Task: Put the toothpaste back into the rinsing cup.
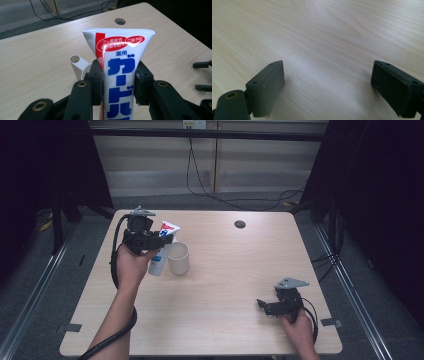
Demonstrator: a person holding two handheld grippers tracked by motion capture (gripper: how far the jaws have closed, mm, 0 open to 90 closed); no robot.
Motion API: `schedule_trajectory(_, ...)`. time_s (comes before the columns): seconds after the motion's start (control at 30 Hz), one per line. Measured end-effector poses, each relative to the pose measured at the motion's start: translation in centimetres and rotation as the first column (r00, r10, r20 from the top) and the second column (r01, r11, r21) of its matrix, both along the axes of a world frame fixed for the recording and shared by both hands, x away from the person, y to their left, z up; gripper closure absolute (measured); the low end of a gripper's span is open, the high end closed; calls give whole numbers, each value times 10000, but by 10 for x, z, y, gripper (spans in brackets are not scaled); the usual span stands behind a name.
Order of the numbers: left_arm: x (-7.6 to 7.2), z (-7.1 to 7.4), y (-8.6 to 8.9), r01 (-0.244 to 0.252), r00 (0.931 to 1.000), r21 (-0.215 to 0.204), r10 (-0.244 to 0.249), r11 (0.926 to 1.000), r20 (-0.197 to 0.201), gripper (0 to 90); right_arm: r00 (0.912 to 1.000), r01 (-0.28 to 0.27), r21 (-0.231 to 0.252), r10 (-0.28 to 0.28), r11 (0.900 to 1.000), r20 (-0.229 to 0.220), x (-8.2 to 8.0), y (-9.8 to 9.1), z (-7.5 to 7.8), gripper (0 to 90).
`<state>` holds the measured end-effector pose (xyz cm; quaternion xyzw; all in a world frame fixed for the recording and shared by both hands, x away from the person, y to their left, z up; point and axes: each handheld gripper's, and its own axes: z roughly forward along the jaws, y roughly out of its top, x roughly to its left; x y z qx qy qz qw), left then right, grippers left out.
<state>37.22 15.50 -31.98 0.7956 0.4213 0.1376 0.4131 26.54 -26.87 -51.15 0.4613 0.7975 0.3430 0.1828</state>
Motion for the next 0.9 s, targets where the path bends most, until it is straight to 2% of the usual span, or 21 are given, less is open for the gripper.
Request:
schedule_trajectory(0.37,9,3,-4,-148,9998,-311,152,9994,141,659,10000,0,-4,0,10000,-1,0,0,0,113)
schedule_trajectory(0.63,16,5,-9,-181,9997,-309,187,9994,174,659,10000,11,6,-11,10000,0,0,0,0,113)
schedule_trajectory(0.77,19,6,-12,-40,9999,-281,43,9996,107,660,10000,15,7,-15,10000,2,0,0,0,113)
schedule_trajectory(0.9,21,6,-14,-92,9999,-388,95,9992,96,660,10000,12,6,-12,10000,4,0,0,0,113)
